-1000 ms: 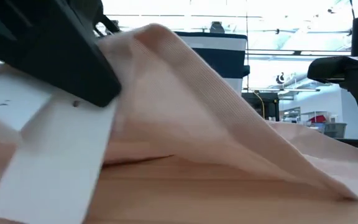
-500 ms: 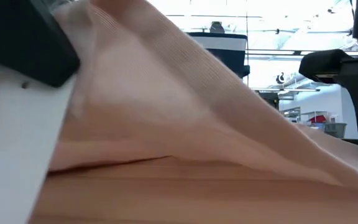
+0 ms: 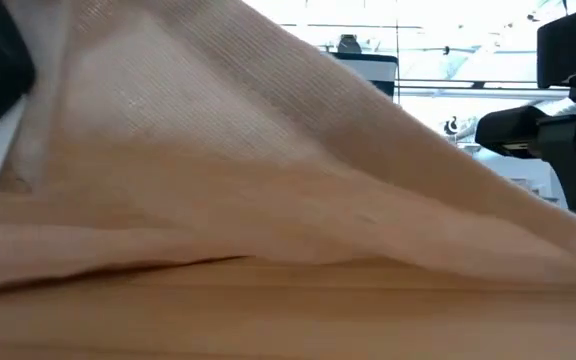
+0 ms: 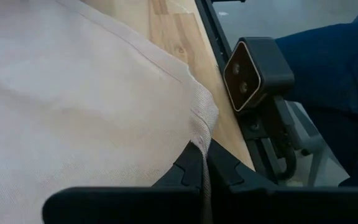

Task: Fold towel
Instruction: Fold the brown towel

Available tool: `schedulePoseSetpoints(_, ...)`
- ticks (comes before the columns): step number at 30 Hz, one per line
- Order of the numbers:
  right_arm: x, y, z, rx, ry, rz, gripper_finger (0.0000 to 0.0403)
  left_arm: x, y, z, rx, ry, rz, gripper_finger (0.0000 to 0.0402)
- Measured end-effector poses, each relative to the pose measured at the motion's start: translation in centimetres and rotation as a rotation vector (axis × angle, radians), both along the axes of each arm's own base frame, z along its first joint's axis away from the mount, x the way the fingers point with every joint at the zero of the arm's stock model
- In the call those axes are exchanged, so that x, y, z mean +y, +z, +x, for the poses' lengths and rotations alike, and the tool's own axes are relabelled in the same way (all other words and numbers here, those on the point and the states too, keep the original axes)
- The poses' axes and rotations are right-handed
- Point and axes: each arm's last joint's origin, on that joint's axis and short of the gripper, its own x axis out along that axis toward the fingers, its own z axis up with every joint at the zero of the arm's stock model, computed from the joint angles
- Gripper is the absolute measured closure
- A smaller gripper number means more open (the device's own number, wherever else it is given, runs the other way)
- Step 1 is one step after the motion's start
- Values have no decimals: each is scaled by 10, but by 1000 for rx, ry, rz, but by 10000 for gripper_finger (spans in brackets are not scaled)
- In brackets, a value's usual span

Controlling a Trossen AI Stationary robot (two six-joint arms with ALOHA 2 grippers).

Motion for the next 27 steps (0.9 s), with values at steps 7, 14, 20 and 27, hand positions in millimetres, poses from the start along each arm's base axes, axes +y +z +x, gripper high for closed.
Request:
schedulePoseSetpoints(7, 1, -1, 3, -20, 40, 4, 387, -1, 1, 0, -7, -4, -4, 401)
schedulePoseSetpoints(14, 3, 10, 6, -79, 30, 18, 401, -3, 6, -1, -42, -22, 1, 401)
schedulePoseSetpoints(20, 10, 49, 2, -190, 36, 22, 402, -6, 35, -10, -133, -54, 6, 401)
schedulePoseSetpoints(27, 7, 116, -7, -312, 67, 43, 403, -3, 78, -27, -234, -75, 18, 401)
